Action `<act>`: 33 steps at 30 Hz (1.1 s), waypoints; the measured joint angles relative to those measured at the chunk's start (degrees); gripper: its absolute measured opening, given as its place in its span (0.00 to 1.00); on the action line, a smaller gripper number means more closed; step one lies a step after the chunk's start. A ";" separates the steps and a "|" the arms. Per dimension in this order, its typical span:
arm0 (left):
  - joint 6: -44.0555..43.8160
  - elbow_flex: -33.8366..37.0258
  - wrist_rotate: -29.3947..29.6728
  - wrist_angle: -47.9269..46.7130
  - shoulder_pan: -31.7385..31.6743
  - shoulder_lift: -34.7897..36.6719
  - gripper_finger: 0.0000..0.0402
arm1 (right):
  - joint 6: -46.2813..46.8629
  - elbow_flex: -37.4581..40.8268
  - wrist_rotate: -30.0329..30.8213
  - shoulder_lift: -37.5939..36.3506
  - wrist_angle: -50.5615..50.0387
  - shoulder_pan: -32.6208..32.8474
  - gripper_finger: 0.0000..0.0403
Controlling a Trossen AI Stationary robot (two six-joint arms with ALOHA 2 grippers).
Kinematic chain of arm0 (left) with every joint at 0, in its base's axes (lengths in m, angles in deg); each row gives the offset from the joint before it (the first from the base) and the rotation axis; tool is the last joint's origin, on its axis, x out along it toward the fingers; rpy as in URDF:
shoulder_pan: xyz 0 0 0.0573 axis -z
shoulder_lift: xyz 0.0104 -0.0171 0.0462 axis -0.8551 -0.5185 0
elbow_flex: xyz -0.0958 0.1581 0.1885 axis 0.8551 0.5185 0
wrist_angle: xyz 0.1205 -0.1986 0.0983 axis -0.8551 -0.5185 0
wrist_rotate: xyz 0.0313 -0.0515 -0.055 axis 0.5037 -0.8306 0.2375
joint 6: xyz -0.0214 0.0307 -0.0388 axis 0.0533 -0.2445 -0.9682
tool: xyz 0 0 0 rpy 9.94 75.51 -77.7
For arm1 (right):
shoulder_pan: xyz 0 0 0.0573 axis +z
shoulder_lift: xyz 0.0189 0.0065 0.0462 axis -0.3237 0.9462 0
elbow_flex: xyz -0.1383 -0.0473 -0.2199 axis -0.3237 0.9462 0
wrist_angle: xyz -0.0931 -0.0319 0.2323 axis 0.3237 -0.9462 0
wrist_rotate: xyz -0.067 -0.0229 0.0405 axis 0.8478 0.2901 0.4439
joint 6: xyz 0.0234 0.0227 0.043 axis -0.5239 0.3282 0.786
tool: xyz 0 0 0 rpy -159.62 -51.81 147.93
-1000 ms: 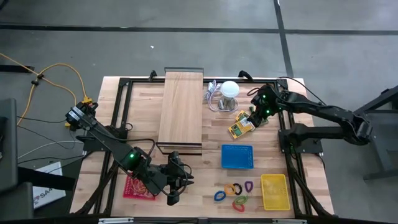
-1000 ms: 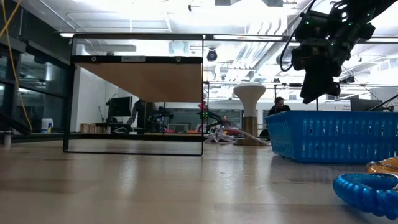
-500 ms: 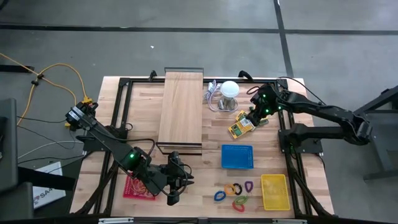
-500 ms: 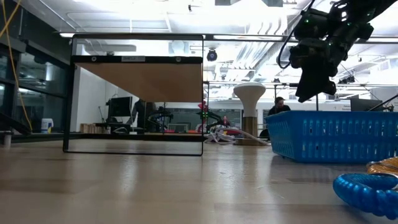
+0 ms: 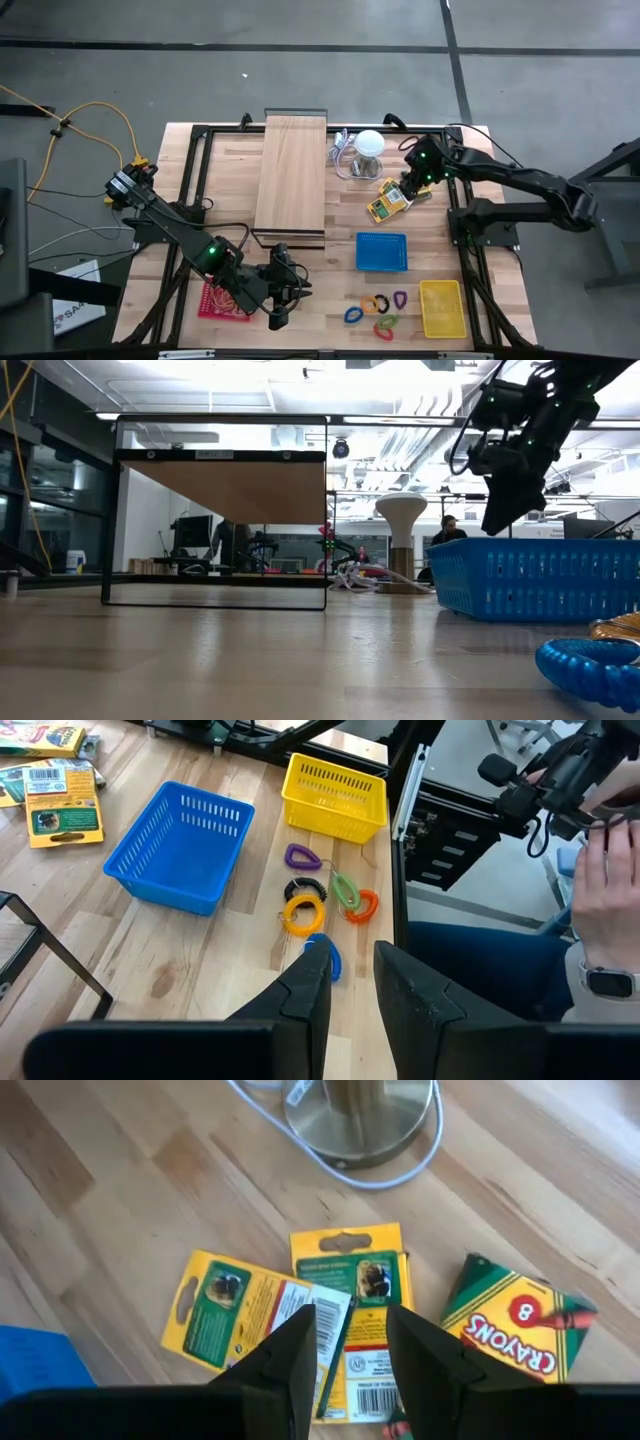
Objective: Pick & Place Office Desk Supplies
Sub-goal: Put the bottom yellow crayon box into the blue bin
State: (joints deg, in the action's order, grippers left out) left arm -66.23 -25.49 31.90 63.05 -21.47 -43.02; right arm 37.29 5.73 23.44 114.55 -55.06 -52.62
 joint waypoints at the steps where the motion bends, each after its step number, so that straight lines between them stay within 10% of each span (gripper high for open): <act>1: 0.00 0.00 0.00 0.00 -0.02 0.00 0.19 | -0.31 0.00 -0.01 0.30 -0.17 0.06 0.28; 19: 0.00 0.00 0.00 0.02 -0.02 0.00 0.19 | -2.11 0.00 0.77 1.21 -0.98 1.48 0.28; 33: 0.00 0.00 0.00 0.07 0.00 0.00 0.19 | 13.69 0.00 -4.34 1.21 5.25 1.91 0.28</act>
State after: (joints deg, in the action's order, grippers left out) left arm -66.23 -25.49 31.90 63.11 -21.47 -43.02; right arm 50.98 5.73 19.10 115.76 -49.80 -50.71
